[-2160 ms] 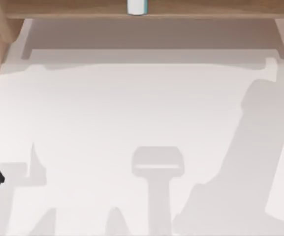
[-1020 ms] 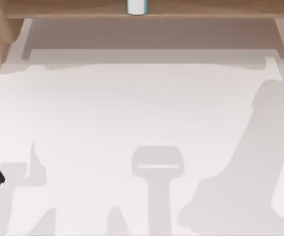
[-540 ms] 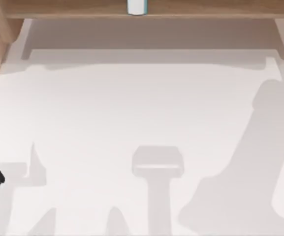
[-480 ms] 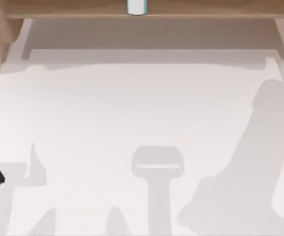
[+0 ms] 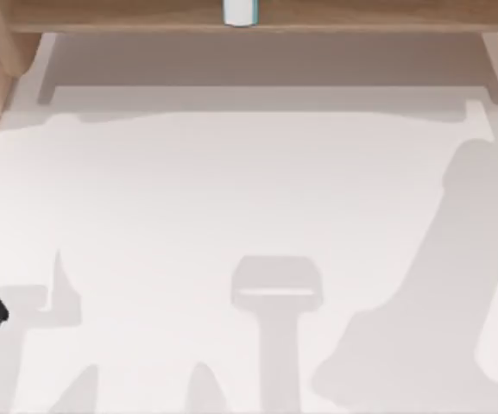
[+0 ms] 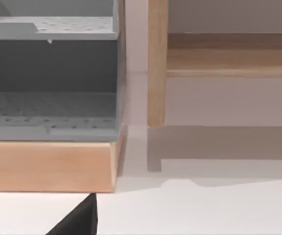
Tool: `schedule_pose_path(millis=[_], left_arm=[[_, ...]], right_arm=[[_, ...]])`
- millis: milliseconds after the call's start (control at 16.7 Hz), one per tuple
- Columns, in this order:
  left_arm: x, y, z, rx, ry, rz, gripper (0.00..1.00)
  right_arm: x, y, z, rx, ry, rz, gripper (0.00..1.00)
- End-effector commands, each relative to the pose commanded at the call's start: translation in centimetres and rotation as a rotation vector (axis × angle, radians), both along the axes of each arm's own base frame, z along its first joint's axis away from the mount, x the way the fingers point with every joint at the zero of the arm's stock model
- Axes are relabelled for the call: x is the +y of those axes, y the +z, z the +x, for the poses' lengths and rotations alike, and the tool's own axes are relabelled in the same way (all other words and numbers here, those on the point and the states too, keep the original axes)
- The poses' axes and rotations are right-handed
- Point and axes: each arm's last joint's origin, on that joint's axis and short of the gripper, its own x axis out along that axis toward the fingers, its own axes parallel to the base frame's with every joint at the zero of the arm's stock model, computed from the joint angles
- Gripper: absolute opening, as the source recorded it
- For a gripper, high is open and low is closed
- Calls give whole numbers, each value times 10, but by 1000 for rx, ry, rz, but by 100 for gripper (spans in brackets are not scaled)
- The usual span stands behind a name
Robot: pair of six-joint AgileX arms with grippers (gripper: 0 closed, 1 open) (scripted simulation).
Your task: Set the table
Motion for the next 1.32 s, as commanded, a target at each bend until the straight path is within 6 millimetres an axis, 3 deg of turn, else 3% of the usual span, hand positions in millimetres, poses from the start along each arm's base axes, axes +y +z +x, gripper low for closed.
schedule_pose_path(millis=[180,480,780,1020,1320], left_arm=[[0,0,0,0,0,0,100],[0,0,0,0,0,0,100],[0,0,0,0,0,0,100],[0,0,0,0,0,0,100],[0,0,0,0,0,0,100]], right_arm=[[-1,1,-1,-1,-5,0,0],[-5,32,-12,-48,-45,37,0],[-1,93,-37,-193,-94,75,0],[0,143,-68,-327,-126,84,0],[2,183,-110,-450,-131,74,0]])
